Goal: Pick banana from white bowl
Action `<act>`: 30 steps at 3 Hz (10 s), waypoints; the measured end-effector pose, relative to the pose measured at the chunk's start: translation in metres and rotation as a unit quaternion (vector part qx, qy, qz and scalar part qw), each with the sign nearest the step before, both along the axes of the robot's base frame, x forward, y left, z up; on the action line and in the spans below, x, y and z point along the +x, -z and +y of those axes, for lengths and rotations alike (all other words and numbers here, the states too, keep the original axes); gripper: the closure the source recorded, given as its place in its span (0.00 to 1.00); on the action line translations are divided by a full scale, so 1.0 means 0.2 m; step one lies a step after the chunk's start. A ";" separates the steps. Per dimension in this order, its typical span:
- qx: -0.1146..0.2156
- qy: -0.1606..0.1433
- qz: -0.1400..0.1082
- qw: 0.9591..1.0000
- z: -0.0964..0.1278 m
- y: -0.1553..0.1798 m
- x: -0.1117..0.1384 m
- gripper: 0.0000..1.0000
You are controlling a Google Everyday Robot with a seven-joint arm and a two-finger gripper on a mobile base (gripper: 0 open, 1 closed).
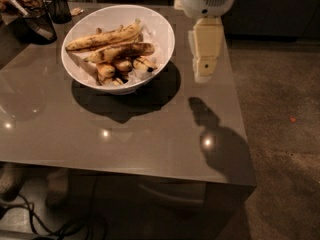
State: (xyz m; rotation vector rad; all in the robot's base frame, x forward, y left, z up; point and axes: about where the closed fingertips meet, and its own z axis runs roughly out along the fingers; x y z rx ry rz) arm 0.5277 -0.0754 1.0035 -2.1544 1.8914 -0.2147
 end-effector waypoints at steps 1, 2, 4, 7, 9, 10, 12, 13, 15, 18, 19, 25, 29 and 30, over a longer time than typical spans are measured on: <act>0.005 -0.006 -0.011 1.000 0.05 -0.01 0.03 0.00; 0.021 -0.013 -0.010 1.000 0.10 -0.03 0.08 0.00; 0.039 -0.037 -0.005 0.999 0.27 -0.09 0.22 0.09; 0.055 -0.058 0.031 0.996 0.45 0.05 0.41 0.30; 0.057 -0.065 0.051 0.995 0.52 0.13 0.45 0.32; 0.057 -0.067 0.058 0.994 0.54 0.16 0.46 0.35; 0.050 -0.076 0.062 0.994 0.58 0.18 0.46 0.43; 0.043 -0.085 0.061 0.994 0.62 0.18 0.47 0.43; 0.033 -0.095 0.067 0.993 0.67 0.24 0.52 0.45; 0.027 -0.091 0.087 0.992 0.65 0.31 0.52 0.44; 0.027 -0.090 0.090 0.991 0.64 0.30 0.52 0.45; 0.044 -0.057 0.014 0.997 0.59 0.11 0.34 1.00; 0.100 -0.073 0.007 0.992 0.54 0.02 0.08 1.00; 0.101 -0.073 0.008 0.992 0.53 0.02 0.07 1.00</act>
Offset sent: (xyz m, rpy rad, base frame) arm 0.0143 0.0240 0.0125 0.0560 0.0255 0.0340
